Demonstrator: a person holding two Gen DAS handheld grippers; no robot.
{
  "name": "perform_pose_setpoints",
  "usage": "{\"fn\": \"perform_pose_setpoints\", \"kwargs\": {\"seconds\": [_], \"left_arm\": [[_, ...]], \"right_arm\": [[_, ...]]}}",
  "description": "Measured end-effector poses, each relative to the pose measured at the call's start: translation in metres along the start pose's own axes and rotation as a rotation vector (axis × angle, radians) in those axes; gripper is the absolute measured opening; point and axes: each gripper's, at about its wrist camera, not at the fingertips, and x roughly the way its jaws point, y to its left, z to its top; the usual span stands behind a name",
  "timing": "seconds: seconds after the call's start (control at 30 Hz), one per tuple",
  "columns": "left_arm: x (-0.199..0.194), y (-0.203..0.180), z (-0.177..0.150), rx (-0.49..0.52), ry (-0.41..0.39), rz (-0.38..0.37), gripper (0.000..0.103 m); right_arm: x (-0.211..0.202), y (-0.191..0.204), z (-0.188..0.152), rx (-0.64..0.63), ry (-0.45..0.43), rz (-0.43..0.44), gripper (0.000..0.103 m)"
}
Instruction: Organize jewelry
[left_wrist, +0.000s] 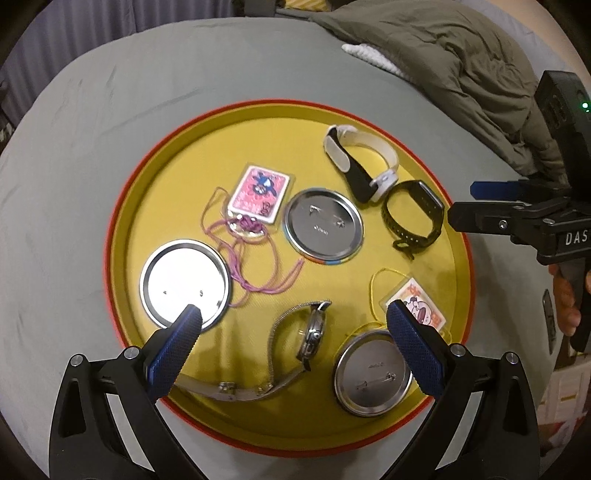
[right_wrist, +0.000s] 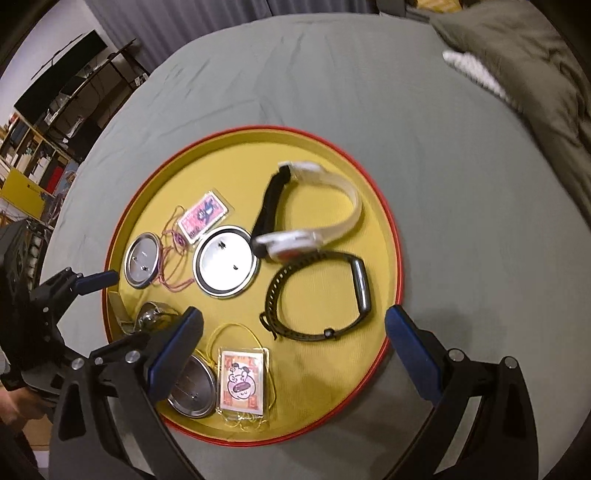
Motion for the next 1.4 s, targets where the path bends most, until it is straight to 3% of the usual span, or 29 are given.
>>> {"fn": "perform_pose_setpoints", "kwargs": {"seconds": [0.43, 0.97, 1.3, 1.4], "left_arm": [[0.030, -0.011, -0.005, -0.024, 0.065, 0.043, 0.097], [0.041, -0.018, -0.008, -0.051, 0.051, 0.124, 0.097], [0.040, -0.018, -0.011, -0.073, 0.023, 0.154, 0.097], [0.040, -0.017, -0.012, -0.075, 0.016, 0.164, 0.097]], "right_arm": [[0.028, -0.010, -0.005, -0.015, 0.078, -0.071, 0.095], [0.038, 0.009, -0.009, -0.158, 0.053, -0.200, 0.095], [0.049, 0.014, -0.011, -0.157, 0.069, -0.184, 0.094], [0.054, 0.012, -0.011, -0.132, 0.082, -0.175, 0.085]]}}
